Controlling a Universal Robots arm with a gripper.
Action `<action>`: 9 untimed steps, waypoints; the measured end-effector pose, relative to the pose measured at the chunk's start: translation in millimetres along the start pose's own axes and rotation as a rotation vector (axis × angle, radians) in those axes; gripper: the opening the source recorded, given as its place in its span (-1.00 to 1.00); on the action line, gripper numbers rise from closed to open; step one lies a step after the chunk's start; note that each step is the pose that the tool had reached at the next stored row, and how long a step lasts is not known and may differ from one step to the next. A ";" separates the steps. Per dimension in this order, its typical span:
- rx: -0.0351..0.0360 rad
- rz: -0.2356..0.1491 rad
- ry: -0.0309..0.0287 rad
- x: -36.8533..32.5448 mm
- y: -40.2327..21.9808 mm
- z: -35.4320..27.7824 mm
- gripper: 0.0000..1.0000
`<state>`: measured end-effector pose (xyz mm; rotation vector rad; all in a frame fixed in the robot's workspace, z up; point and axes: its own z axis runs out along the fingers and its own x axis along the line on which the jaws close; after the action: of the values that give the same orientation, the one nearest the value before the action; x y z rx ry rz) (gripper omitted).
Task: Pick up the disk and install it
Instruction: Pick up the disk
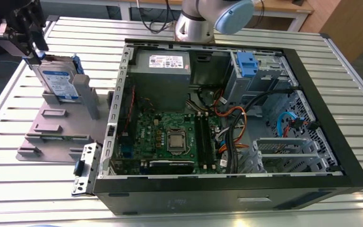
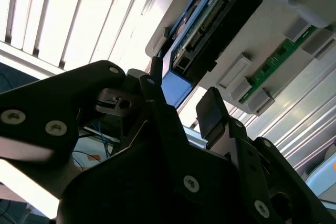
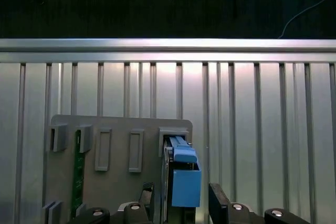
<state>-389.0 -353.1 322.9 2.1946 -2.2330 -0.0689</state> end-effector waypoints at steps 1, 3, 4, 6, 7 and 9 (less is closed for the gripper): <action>-0.0001 -0.001 0.0005 -0.2 0.0 1.6 0.06; -0.0001 -0.003 0.0014 -0.7 -0.2 5.1 0.06; -0.0001 -0.004 0.0017 -0.9 -0.2 6.9 0.06; -0.0001 -0.005 0.0019 -1.2 -0.4 10.7 0.06; -0.0001 -0.005 0.0020 -1.4 -0.5 12.5 0.06; -0.0002 -0.006 0.0021 -1.6 -0.6 16.0 0.06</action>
<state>-389.0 -351.1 306.9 2.2005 -2.2252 -0.0668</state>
